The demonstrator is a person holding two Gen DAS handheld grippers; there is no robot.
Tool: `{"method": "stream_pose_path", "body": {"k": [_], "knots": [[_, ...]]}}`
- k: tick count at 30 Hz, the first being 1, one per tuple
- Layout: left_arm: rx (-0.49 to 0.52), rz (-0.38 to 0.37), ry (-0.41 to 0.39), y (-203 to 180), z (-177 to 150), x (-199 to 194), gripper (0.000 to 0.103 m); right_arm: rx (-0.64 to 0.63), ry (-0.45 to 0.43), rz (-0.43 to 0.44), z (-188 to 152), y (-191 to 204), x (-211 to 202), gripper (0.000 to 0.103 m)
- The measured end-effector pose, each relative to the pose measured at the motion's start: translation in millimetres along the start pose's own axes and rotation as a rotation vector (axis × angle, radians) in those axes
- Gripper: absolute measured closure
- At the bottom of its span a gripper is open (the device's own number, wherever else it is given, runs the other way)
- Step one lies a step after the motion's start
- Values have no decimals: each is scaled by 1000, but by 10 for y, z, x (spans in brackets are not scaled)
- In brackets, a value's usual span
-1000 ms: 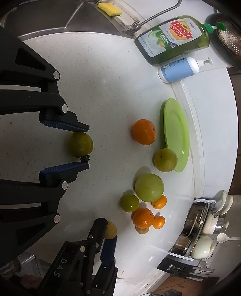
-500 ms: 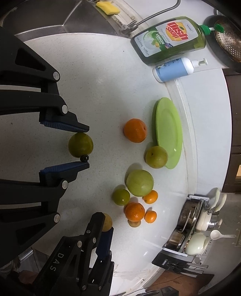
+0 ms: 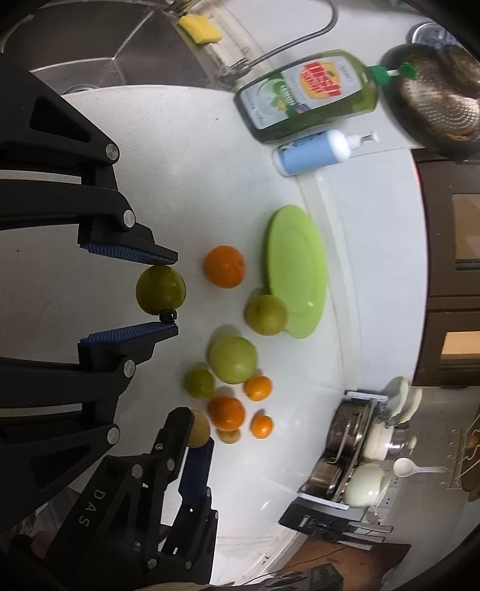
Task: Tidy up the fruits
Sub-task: 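Carry the lime and brown fruit in both grippers over the green plate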
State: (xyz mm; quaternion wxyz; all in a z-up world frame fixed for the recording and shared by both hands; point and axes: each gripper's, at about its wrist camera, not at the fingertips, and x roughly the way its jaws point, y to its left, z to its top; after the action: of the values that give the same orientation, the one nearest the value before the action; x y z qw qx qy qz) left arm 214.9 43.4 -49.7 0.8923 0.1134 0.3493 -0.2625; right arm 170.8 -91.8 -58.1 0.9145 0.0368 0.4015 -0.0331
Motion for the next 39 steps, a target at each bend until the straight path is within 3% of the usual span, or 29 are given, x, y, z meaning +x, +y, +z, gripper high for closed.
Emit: {"method": "stream_pose_path", "body": {"k": [15,28,39], "knots": [[-115,153,-91,-195,478,11,71,-142,-71,143,519,-392,90,73],[-135,179,-152,-252,1045,269,71,-180,-101,215,1178,-721,365,73],[-139,186,-109,-86,1420,699,71,-233,-73,245,1632,-768,771,73]]}}
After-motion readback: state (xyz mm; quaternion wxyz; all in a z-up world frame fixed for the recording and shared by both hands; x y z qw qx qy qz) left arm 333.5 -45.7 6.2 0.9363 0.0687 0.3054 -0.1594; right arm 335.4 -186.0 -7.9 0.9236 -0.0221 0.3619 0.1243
